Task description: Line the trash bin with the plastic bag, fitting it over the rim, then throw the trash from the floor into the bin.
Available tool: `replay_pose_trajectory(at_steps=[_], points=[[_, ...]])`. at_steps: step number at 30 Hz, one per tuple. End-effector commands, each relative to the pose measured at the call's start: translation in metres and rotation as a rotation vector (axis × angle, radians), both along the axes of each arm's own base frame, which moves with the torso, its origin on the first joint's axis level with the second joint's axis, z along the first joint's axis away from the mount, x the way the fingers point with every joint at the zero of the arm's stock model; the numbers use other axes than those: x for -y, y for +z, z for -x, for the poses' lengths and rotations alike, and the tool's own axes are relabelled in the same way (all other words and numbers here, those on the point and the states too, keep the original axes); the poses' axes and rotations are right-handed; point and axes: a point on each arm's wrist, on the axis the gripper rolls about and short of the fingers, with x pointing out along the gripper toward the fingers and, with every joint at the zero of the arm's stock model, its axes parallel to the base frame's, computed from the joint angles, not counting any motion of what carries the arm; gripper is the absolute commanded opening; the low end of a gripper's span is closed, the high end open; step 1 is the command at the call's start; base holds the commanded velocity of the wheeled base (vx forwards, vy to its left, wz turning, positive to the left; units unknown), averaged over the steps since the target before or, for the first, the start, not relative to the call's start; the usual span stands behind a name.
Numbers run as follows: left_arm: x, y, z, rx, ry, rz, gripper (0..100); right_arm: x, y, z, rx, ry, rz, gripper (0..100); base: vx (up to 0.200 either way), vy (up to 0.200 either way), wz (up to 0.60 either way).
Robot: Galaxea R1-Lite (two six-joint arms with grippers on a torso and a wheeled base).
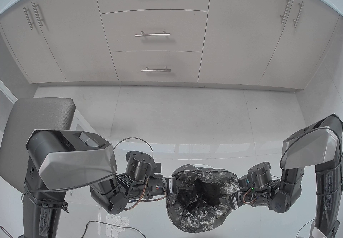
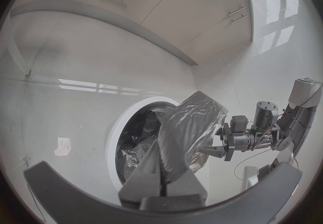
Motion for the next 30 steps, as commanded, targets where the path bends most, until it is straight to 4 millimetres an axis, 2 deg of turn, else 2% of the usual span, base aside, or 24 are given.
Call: replay_pose_trajectory(at_steps=[1,6,11,12,13,14,18,25,30], points=[[0.000,0.000,0.000,-0.001,0.000,0.000,0,0.000,0.006,0.000,0.015,-0.001,-0.008,100,0.000,0.000,0.00],[0.000,0.000,0.000,-0.001,0.000,0.000,0,0.001,0.017,0.001,0.049,-0.001,-0.024,100,0.000,0.000,0.00],[0.000,0.000,0.000,0.000,0.000,0.001,0,-0.001,0.050,0.005,0.170,-0.018,-0.015,100,0.000,0.000,0.00],[0.000,0.000,0.000,0.000,0.000,0.001,0,-0.001,0.050,0.005,0.170,-0.018,-0.015,100,0.000,0.000,0.00],[0.000,0.000,0.000,0.003,0.007,-0.003,0,-0.008,0.063,0.005,0.213,0.007,-0.036,100,0.000,0.000,0.00],[0.000,0.000,-0.001,0.008,0.018,-0.008,0,-0.012,0.064,0.004,0.223,0.018,-0.039,100,0.000,0.000,0.00],[0.000,-0.001,0.000,0.015,0.034,-0.018,0,-0.032,0.058,-0.006,0.235,0.083,0.004,100,0.000,0.000,0.00],[0.000,0.000,0.000,0.015,0.034,-0.017,0,-0.049,0.038,-0.027,0.223,0.119,0.053,100,0.000,0.000,0.00],[0.000,0.000,0.000,0.015,0.034,-0.017,0,-0.058,0.026,-0.047,0.253,0.082,0.068,100,0.000,0.000,0.00]])
